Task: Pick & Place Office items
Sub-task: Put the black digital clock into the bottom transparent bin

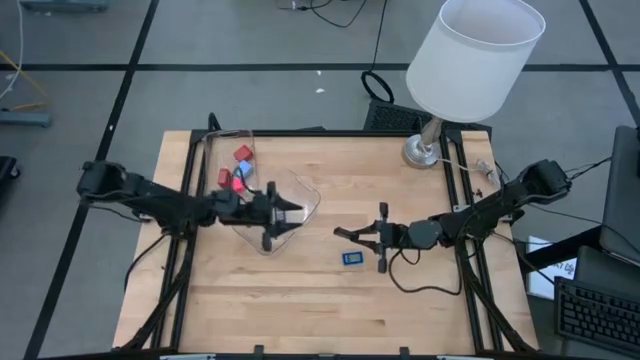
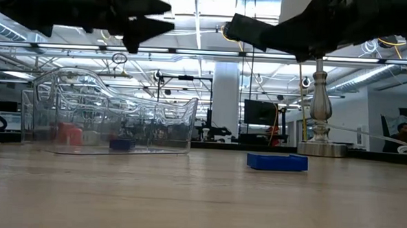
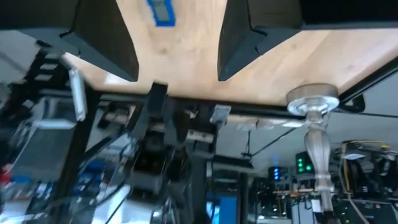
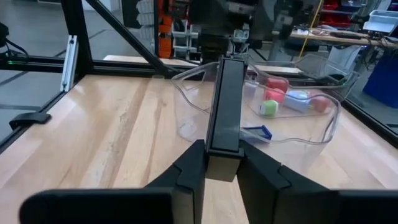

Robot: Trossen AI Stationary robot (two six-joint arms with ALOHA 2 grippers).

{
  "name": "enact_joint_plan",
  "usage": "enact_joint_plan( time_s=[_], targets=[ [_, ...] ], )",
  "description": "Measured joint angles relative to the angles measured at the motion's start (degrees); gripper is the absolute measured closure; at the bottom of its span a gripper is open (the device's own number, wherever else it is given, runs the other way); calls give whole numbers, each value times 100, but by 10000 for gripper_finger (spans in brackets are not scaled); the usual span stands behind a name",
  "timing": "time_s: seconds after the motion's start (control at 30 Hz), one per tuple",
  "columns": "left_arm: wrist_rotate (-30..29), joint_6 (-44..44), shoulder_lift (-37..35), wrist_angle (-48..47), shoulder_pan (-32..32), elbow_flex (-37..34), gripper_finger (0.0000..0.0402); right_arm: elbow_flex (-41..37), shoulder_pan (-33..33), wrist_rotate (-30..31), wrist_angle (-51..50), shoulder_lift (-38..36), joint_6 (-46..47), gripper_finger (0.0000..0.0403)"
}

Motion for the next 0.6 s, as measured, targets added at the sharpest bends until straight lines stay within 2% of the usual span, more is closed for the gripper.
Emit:
enact_joint_plan(
  time_s=[0.23, 0.43, 0.6],
  targets=[
    [-200, 351, 1047, -114, -156, 664, 118, 2, 0, -137, 159, 29, 2, 338],
    [511, 276, 1637, -275, -151, 1356, 81, 2, 0, -175, 158, 29, 2, 336],
    [805, 68, 2091, -284, -150, 1822, 77, 2, 0, -175, 167, 29, 2, 344]
  ],
)
